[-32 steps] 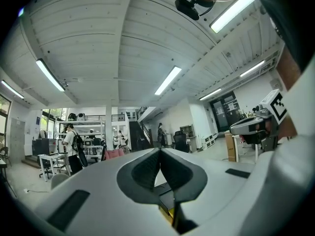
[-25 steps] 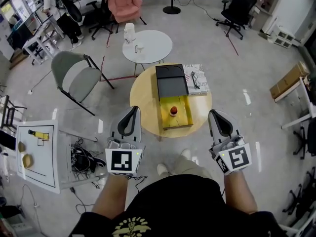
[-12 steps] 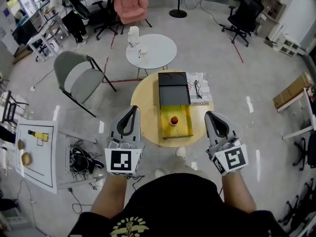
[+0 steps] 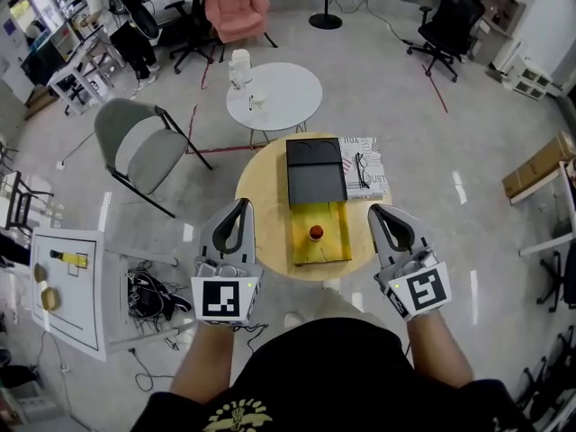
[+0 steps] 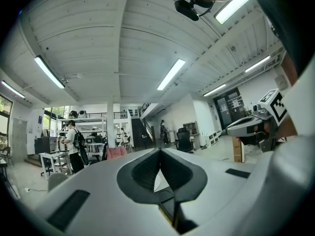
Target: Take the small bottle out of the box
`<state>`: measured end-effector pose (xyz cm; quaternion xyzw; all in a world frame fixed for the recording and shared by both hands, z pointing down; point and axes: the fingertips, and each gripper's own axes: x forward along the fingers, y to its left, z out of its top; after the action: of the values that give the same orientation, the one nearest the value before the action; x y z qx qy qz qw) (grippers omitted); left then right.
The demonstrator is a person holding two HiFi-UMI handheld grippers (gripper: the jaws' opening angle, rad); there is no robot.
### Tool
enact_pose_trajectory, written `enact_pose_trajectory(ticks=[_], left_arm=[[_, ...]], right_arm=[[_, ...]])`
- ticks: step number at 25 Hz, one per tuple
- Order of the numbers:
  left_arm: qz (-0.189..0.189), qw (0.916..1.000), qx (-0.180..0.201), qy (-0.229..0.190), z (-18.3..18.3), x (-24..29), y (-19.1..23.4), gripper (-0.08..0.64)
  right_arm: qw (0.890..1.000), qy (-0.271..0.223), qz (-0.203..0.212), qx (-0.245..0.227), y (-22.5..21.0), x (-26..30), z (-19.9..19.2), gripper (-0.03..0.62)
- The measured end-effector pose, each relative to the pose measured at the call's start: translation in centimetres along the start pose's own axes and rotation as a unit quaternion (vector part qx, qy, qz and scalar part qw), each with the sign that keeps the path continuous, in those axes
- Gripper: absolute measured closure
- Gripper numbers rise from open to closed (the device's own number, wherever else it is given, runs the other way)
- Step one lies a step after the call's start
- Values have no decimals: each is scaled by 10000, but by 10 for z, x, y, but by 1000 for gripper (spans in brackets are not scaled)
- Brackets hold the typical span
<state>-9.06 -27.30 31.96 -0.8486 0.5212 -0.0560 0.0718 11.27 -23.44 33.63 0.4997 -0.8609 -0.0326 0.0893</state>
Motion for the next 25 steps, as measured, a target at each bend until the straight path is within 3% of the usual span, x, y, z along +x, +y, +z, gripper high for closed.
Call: enact_pose_trajectory(ticks=[25], left_arm=[[-121, 9989, -349, 280, -59, 37, -14, 546]], right_arm=[[9959, 448, 649, 440, 15, 37, -80, 493]])
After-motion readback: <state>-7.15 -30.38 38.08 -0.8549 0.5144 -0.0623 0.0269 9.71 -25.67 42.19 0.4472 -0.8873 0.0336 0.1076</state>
